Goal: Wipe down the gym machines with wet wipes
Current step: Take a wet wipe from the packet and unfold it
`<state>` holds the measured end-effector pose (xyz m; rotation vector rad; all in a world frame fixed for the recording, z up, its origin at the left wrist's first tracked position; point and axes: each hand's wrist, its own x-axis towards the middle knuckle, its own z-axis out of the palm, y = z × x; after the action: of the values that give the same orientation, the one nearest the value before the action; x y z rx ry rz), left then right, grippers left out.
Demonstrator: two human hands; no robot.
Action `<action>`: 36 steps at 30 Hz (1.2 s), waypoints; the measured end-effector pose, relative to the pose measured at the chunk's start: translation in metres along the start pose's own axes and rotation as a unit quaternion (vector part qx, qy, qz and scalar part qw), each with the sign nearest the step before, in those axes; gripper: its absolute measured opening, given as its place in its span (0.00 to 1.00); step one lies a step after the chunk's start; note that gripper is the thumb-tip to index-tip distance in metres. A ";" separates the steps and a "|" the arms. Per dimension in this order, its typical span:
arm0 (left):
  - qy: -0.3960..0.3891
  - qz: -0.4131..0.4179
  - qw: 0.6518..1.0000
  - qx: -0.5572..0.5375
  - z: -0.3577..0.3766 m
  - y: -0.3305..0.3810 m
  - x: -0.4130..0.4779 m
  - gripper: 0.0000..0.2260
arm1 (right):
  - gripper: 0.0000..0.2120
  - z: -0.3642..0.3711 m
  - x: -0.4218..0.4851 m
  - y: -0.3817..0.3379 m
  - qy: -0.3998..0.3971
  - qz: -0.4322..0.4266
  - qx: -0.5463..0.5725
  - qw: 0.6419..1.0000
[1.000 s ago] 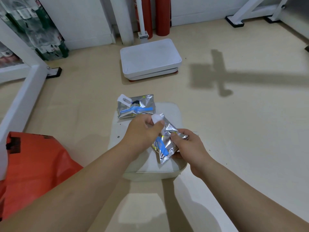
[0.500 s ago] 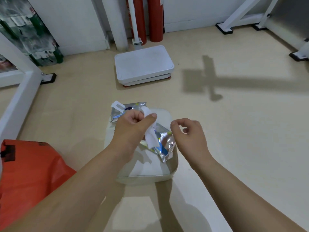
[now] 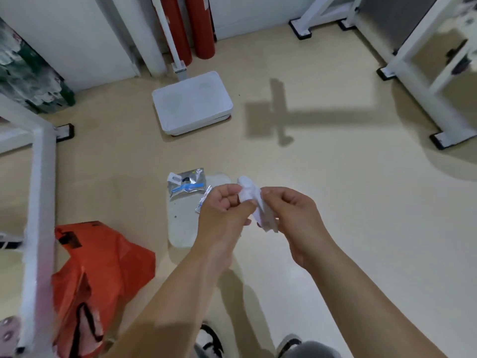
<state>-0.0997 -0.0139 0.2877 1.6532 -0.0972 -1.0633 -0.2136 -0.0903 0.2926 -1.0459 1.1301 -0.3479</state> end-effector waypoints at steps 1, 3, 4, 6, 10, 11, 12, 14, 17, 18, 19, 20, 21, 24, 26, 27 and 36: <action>-0.010 -0.005 1.000 -0.008 0.004 0.019 -0.019 0.14 | 0.13 -0.003 -0.018 -0.024 -0.010 -0.005 -0.013 1.000; -0.027 -0.010 0.999 -0.023 0.011 0.058 -0.056 0.17 | 0.13 -0.007 -0.056 -0.070 -0.025 -0.011 -0.029 0.999; -0.032 -0.009 0.999 -0.031 0.014 0.078 -0.076 0.17 | 0.10 -0.009 -0.075 -0.091 -0.022 -0.013 -0.031 0.999; -0.045 -0.009 0.998 -0.044 0.020 0.117 -0.114 0.18 | 0.07 -0.014 -0.110 -0.130 0.004 -0.014 -0.026 1.000; -0.103 -0.011 0.994 -0.043 0.022 0.186 -0.184 0.22 | 0.04 -0.023 -0.176 -0.200 0.045 0.004 0.008 0.999; -0.117 -0.010 0.992 -0.043 0.021 0.201 -0.200 0.22 | 0.05 -0.024 -0.192 -0.215 0.042 0.004 0.022 0.999; -0.128 -0.008 0.991 -0.040 0.018 0.214 -0.215 0.23 | 0.06 -0.025 -0.208 -0.228 0.036 0.002 0.033 0.999; -0.136 -0.002 0.990 -0.026 0.012 0.236 -0.241 0.24 | 0.07 -0.024 -0.236 -0.251 0.028 -0.006 0.048 0.998; -0.150 -0.009 0.988 -0.021 -0.001 0.255 -0.271 0.18 | 0.06 -0.019 -0.264 -0.279 0.018 -0.023 0.043 0.999; -0.158 -0.025 0.987 -0.030 -0.005 0.261 -0.279 0.14 | 0.07 -0.015 -0.269 -0.286 0.010 -0.026 0.033 0.999; -0.166 -0.042 0.984 -0.044 -0.010 0.265 -0.287 0.12 | 0.07 -0.011 -0.274 -0.293 0.000 -0.030 0.018 0.999; -0.166 -0.054 0.983 -0.054 -0.015 0.268 -0.294 0.15 | 0.06 -0.007 -0.279 -0.299 -0.011 -0.038 -0.001 0.999; -0.159 -0.059 0.983 -0.065 -0.020 0.270 -0.301 0.17 | 0.05 -0.002 -0.282 -0.303 -0.027 -0.048 -0.022 0.998; -0.111 -0.029 0.988 -0.102 -0.040 0.269 -0.322 0.18 | 0.04 0.013 -0.288 -0.314 -0.088 -0.060 -0.058 0.993; -0.079 0.001 0.989 -0.126 -0.052 0.264 -0.339 0.21 | 0.07 0.027 -0.291 -0.317 -0.128 -0.061 -0.062 0.988; -0.061 0.015 0.988 -0.138 -0.058 0.261 -0.348 0.23 | 0.08 0.036 -0.293 -0.317 -0.149 -0.060 -0.064 0.985; 0.161 0.119 0.968 -0.151 -0.138 0.238 -0.418 0.13 | 0.18 0.134 -0.349 -0.314 -0.355 -0.012 -0.237 0.904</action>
<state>-0.1493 0.2285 0.7229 1.4711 0.0769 -0.5854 -0.1685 0.0614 0.7541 -1.4544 0.5366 0.3068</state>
